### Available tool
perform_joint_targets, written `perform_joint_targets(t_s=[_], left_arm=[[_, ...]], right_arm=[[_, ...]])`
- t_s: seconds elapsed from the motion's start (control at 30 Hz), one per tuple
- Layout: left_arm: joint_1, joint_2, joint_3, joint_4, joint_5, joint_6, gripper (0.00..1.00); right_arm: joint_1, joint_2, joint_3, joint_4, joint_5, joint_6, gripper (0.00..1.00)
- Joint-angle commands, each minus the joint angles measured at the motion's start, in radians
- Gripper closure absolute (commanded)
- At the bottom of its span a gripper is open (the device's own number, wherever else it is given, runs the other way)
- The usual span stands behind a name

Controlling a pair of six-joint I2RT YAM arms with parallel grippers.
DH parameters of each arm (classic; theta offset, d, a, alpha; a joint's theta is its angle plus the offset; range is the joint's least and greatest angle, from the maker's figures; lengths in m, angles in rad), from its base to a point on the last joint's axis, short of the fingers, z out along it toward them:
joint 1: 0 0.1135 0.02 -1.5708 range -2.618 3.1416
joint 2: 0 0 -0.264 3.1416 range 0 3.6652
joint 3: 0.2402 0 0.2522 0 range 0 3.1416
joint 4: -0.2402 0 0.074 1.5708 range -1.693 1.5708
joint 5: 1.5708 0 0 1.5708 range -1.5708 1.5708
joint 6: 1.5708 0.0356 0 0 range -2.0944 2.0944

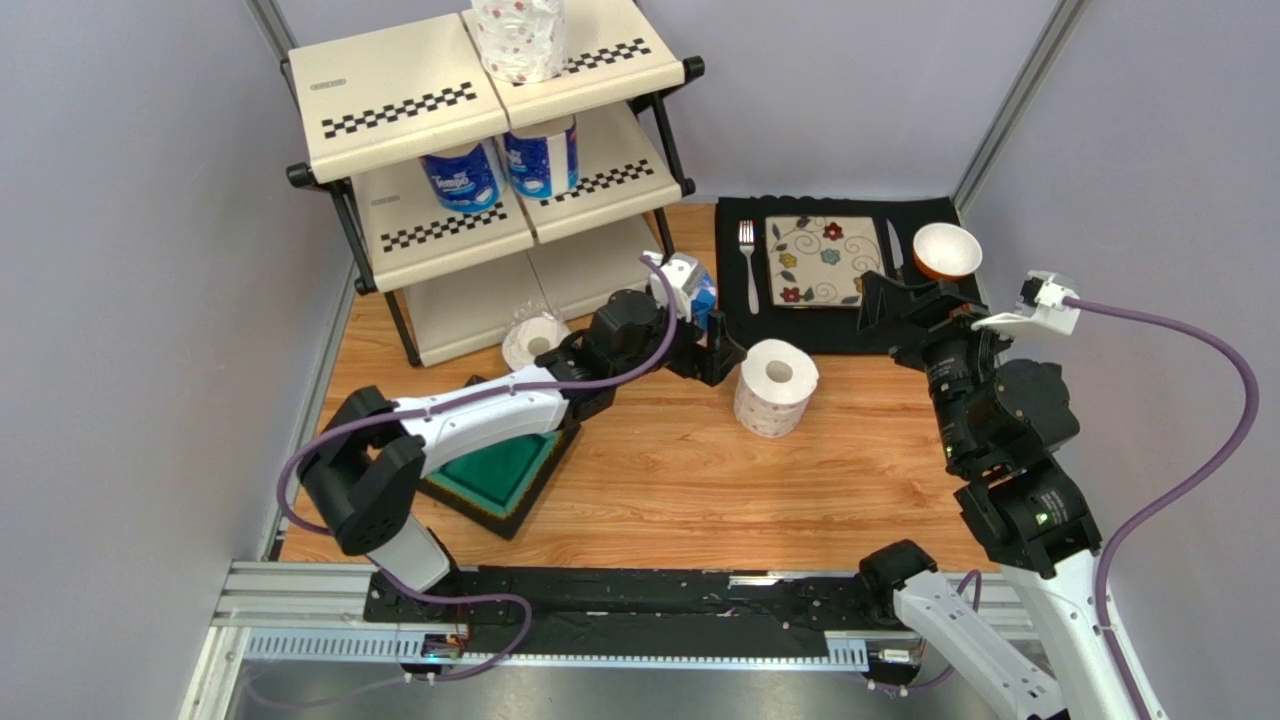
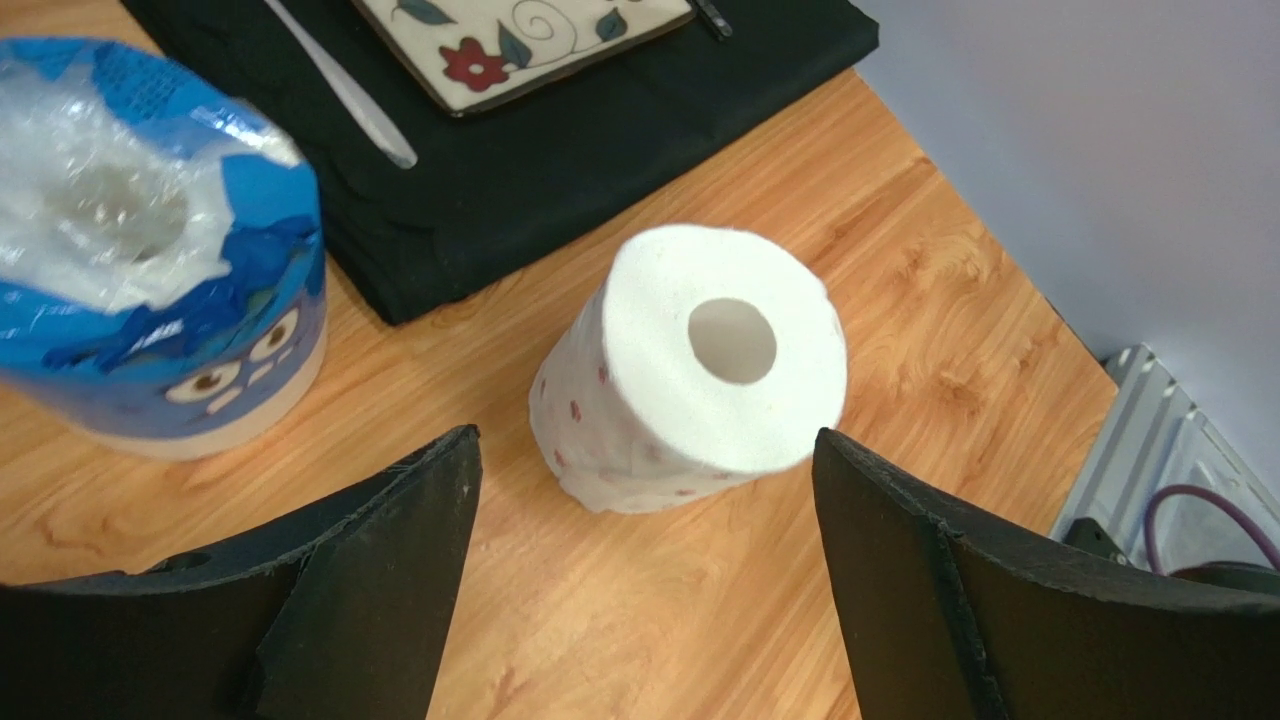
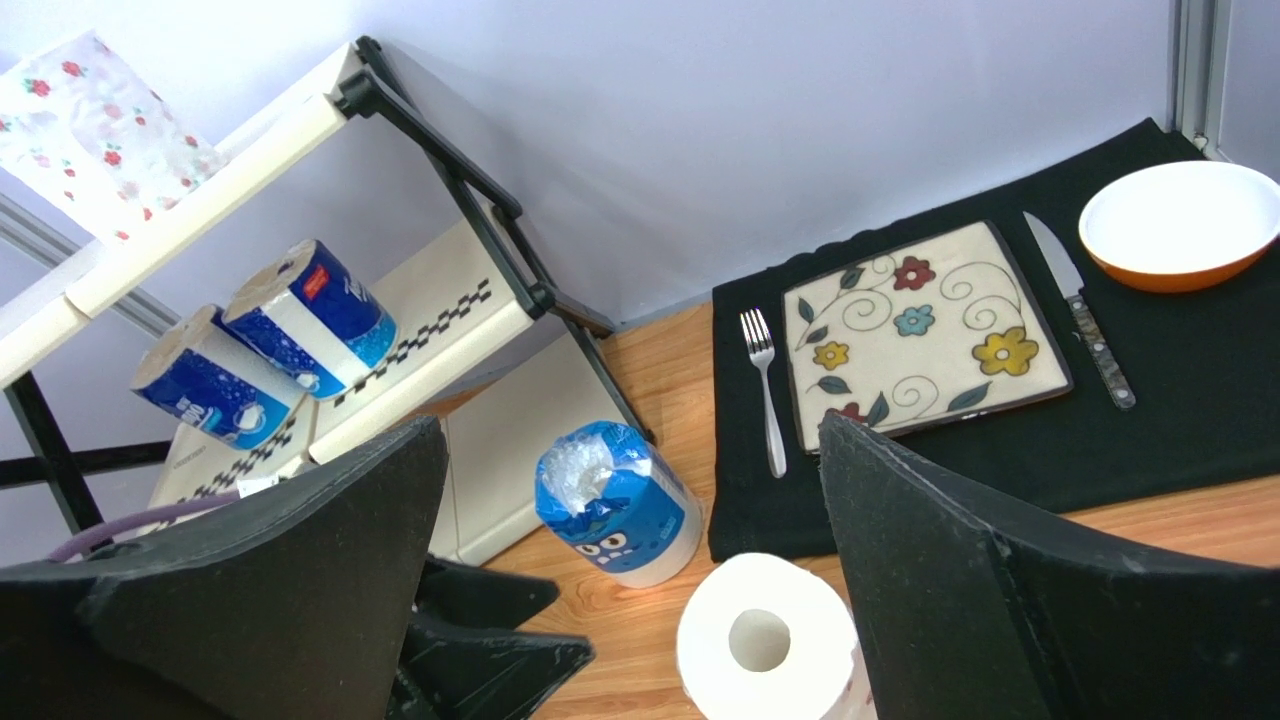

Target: Place and organize the paper towels onto the shelf

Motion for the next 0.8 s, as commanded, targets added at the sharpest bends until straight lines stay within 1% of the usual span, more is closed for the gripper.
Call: perform_joint_targets(t_s=[0.0, 0.13, 0.17, 0.37, 0.57, 0.77], left_arm=[[-0.047, 0.074, 0.136, 0.055, -0.061, 0.064, 0.11], [-0.068, 0.166, 0.214, 0.027, -0.069, 0.091, 0.11], [-0.076, 0.180, 0.239, 0.013, -0.105, 0.110, 0.11], [-0.137, 0.266, 0.300, -0.040, -0.171, 0.208, 0.11], [-0.174, 0.296, 0.299, -0.070, -0.257, 0.286, 0.11], [-0.176, 0.312, 0.282, -0.068, -0.305, 0.300, 0.11]], right_arm=[[-0.001, -0.002, -0.017, -0.012, -0.007, -0.013, 0.02], [-0.001, -0.004, -0.024, -0.015, -0.011, -0.020, 0.02], [-0.001, -0.004, -0.027, -0.013, -0.008, -0.022, 0.02], [-0.001, -0.011, -0.035, -0.015, -0.011, -0.046, 0.02], [-0.002, -0.013, -0.043, -0.009, -0.030, -0.065, 0.02], [-0.001, -0.013, -0.052, -0.004, -0.045, -0.068, 0.02]])
